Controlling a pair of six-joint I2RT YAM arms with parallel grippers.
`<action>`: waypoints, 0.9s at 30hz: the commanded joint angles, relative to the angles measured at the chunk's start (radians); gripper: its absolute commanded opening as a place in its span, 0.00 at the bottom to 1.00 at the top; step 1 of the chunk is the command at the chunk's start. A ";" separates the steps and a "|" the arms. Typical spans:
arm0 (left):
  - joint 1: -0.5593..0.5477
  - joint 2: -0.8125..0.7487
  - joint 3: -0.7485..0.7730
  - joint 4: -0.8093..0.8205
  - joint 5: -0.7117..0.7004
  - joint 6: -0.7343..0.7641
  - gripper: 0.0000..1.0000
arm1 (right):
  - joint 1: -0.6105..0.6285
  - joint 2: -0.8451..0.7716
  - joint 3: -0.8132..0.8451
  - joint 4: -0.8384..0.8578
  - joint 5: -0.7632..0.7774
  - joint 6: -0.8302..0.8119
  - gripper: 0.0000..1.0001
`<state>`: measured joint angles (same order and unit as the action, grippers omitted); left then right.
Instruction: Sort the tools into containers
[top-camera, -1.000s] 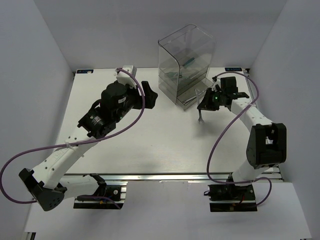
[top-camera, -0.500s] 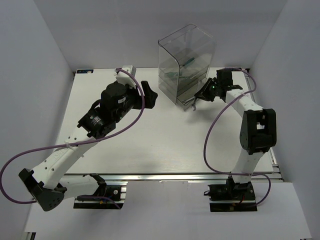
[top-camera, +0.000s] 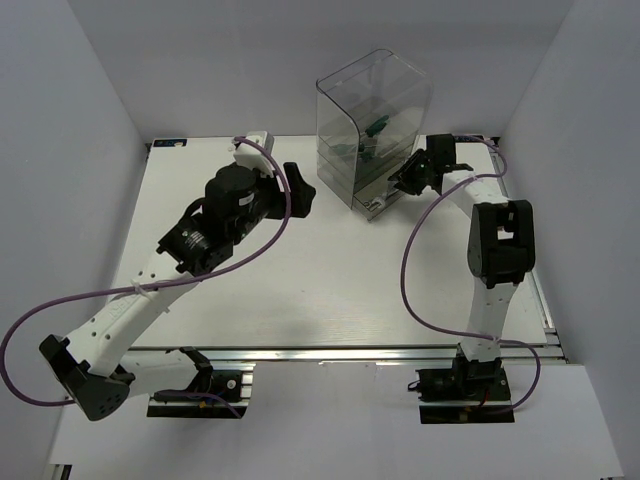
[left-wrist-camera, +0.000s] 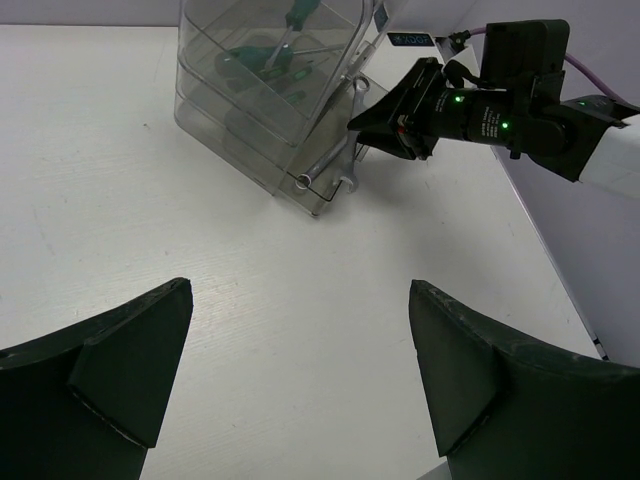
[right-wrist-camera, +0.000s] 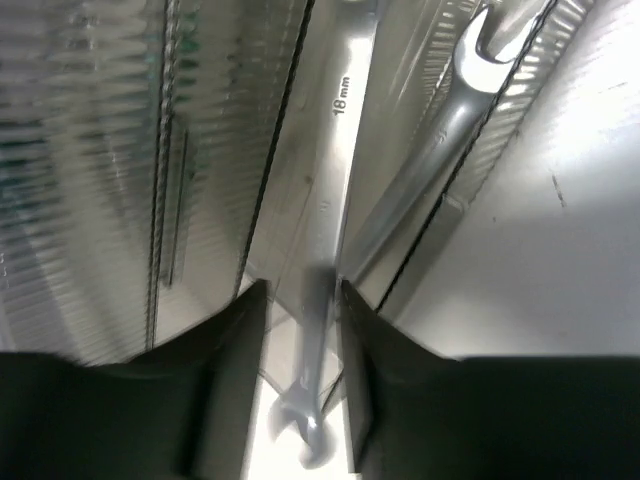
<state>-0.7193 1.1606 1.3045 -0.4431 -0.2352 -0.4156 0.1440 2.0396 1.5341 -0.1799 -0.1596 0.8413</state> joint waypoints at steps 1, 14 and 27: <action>0.001 0.010 0.045 -0.008 -0.007 -0.006 0.98 | -0.004 0.017 0.069 0.094 0.002 0.025 0.43; 0.001 0.021 0.036 0.020 -0.004 -0.011 0.98 | -0.034 -0.091 -0.001 0.204 -0.230 -0.245 0.00; 0.001 0.004 -0.013 0.052 0.008 0.000 0.98 | -0.075 -0.087 -0.161 0.040 0.080 -0.369 0.00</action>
<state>-0.7193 1.1843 1.2835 -0.4072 -0.2344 -0.4198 0.0589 1.9190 1.3575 -0.1009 -0.1497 0.5041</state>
